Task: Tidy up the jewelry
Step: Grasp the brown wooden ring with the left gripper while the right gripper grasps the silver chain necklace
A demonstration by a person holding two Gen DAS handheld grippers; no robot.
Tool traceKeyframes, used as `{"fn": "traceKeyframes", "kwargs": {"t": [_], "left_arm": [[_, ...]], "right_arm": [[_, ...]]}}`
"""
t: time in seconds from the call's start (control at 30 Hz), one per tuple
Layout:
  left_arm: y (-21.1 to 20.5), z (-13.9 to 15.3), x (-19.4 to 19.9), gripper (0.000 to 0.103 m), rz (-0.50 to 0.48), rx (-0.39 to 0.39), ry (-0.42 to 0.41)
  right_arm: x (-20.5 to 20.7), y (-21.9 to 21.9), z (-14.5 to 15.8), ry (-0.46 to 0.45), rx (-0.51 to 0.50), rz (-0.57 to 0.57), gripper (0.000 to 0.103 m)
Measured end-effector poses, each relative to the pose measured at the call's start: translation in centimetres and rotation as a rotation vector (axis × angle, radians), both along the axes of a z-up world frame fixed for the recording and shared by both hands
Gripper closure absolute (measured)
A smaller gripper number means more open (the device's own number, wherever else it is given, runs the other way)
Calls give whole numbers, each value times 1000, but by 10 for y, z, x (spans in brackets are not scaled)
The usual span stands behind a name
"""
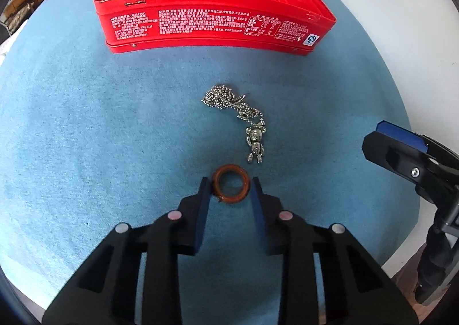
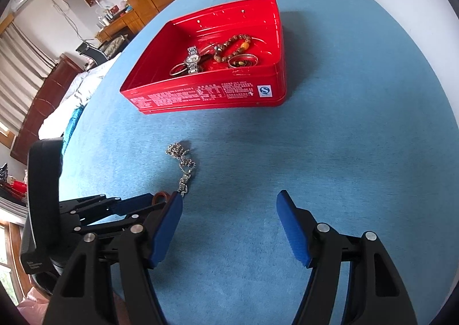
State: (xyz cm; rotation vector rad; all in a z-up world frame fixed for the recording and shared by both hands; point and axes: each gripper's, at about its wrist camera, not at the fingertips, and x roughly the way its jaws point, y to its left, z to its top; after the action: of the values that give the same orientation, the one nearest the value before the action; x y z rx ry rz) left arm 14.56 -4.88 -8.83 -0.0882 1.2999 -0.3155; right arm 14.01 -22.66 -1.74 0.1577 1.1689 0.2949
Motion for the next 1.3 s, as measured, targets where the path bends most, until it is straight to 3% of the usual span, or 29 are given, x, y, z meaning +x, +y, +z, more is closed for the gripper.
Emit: {"fn": "traceKeyframes", "kwargs": {"t": [0.23, 0.47, 0.87, 1.3], "left_arm": [[13, 5, -2, 76, 26, -25, -1], [41, 23, -5, 76, 102, -6, -54], [86, 29, 11, 76, 180, 10, -60], [91, 25, 21, 76, 179, 6, -52]], "right_arm": [[2, 4, -3, 8, 1, 14, 35], [7, 23, -6, 14, 5, 53, 36], [30, 73, -25, 64, 5, 153, 52], [52, 87, -49, 120, -27, 165, 63]]}}
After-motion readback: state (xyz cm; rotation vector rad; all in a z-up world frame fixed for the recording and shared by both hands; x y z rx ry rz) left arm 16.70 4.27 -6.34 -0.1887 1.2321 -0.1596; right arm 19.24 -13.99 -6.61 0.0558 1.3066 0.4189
